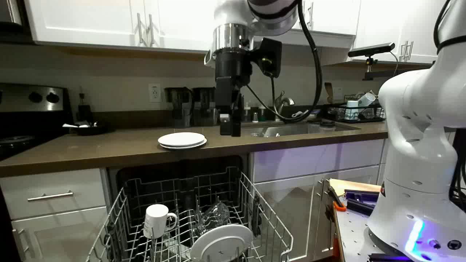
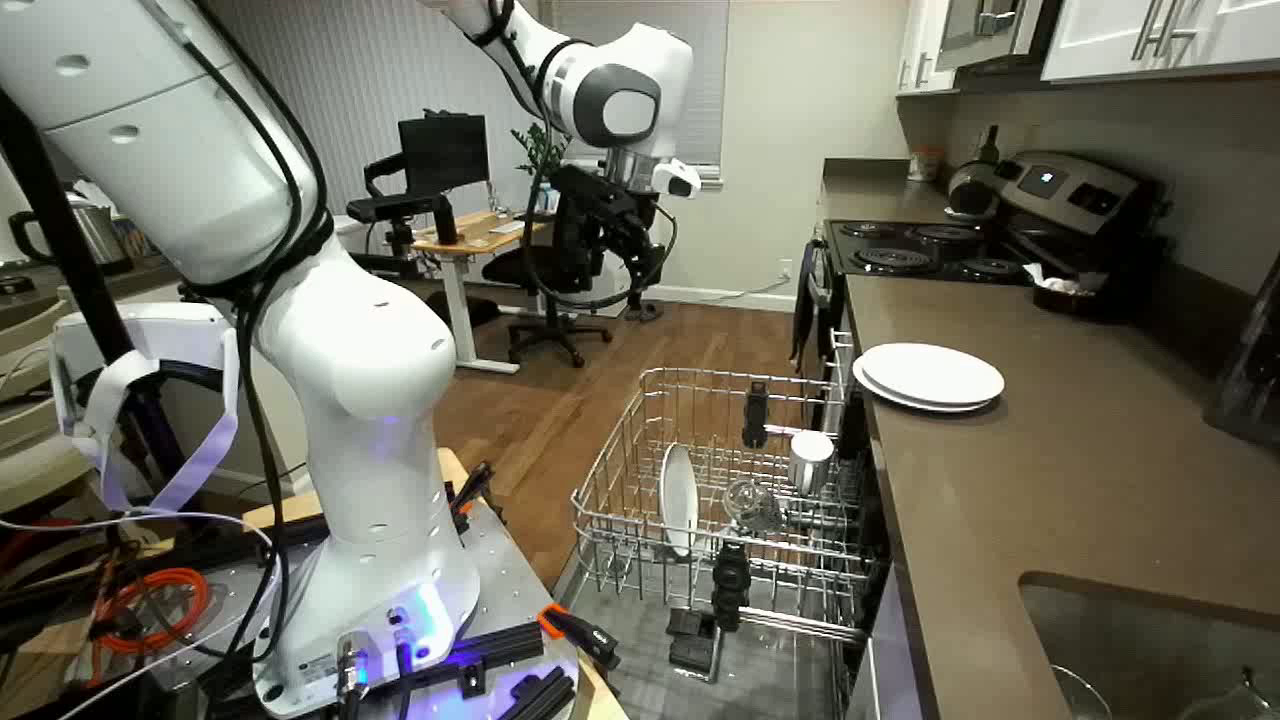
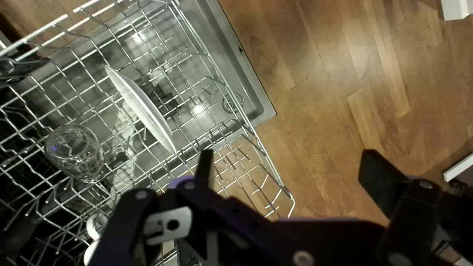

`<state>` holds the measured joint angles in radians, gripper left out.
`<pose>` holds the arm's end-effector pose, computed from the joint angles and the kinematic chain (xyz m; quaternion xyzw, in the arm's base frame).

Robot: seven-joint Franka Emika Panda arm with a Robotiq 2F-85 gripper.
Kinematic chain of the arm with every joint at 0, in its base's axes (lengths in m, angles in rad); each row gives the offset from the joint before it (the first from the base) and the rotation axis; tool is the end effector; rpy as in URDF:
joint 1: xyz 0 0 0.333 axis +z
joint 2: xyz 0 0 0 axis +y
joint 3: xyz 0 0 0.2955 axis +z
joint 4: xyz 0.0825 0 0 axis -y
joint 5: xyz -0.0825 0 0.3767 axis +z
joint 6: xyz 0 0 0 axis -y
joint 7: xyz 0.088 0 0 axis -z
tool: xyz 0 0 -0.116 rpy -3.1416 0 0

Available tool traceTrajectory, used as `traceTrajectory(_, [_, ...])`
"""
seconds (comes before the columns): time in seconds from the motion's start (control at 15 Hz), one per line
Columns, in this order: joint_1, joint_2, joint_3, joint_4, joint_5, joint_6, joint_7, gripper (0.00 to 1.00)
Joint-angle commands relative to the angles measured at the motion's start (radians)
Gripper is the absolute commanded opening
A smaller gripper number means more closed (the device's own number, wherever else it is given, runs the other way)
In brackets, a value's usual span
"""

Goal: Move the plate to the left

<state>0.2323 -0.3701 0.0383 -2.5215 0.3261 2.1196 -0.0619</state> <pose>0.3965 0.1273 0.3839 -0.9884 -0.0763 0.0285 0.1280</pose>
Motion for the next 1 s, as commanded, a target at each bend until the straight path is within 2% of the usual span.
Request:
traceTrajectory(0.0, [-0.021,0.0,0.02,0.002,0.007,-0.004,-0.006,1.0])
traceTrajectory(0.93, [-0.02,0.013,0.023,0.002,-0.002,0.006,-0.015,1.0])
